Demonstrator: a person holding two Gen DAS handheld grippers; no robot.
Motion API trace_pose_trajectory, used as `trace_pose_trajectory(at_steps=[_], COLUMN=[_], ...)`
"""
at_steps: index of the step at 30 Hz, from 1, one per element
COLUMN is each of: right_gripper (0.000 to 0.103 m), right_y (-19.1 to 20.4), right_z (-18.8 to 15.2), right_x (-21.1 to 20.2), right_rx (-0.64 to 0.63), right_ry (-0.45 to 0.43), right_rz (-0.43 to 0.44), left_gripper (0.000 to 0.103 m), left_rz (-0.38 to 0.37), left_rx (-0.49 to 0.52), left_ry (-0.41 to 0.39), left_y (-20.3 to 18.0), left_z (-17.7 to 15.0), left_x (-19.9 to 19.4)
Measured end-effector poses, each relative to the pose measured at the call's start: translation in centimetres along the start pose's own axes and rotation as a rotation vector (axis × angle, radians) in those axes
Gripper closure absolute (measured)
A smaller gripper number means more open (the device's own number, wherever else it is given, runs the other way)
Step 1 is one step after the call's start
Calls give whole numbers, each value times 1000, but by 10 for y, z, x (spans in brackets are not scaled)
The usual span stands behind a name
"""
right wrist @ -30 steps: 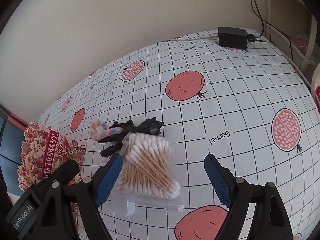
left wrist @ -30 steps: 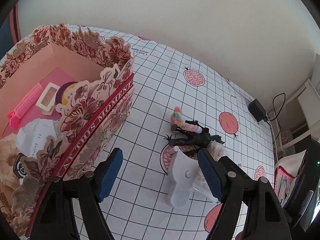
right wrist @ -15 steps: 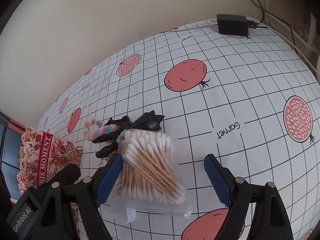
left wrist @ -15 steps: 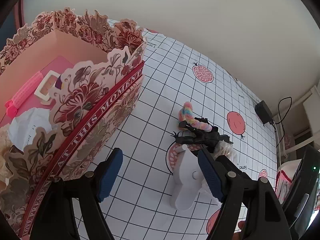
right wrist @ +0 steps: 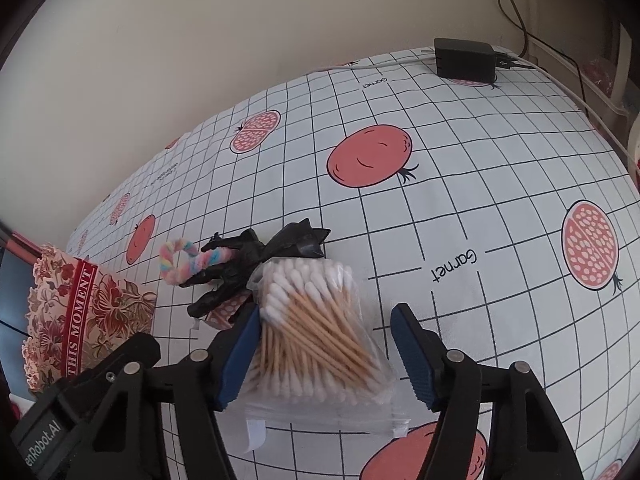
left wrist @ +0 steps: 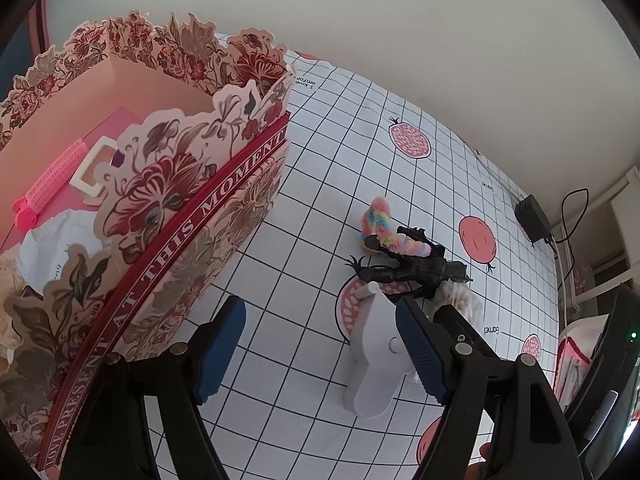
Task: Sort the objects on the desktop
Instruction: 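Lower left gripper to the white plastic stand while right lowers to the cotton swab bag, then close right gripper on the cotton swab bag while left closes on the white stand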
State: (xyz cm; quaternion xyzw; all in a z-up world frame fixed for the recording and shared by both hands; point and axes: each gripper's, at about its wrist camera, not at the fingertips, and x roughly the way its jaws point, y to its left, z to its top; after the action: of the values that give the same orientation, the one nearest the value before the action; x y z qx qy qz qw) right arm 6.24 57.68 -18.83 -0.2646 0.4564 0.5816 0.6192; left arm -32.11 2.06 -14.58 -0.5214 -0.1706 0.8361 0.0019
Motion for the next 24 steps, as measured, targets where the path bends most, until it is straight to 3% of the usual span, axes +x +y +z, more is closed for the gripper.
trace_pose_trajectory(at_steps=[2,10,19,24], right_gripper=[47,56,59,59], right_y=[-2,-8,-11,-18], right_z=[1,2,4,13], right_x=[0,-2,-10,-28], right_rx=[0,1,-16,-15], right_ry=[1,10,3,-39], right_rz=[-20,6,34,7], left_gripper=[25,25,25,25], left_rz=[1,-3,-12,-29], left_rx=[1,9,24,28], left_ry=[0,3,18,16], left_y=[0,-4,-17,-21], left_z=[0,0,-5,-5], left_x=[0,2,7,7])
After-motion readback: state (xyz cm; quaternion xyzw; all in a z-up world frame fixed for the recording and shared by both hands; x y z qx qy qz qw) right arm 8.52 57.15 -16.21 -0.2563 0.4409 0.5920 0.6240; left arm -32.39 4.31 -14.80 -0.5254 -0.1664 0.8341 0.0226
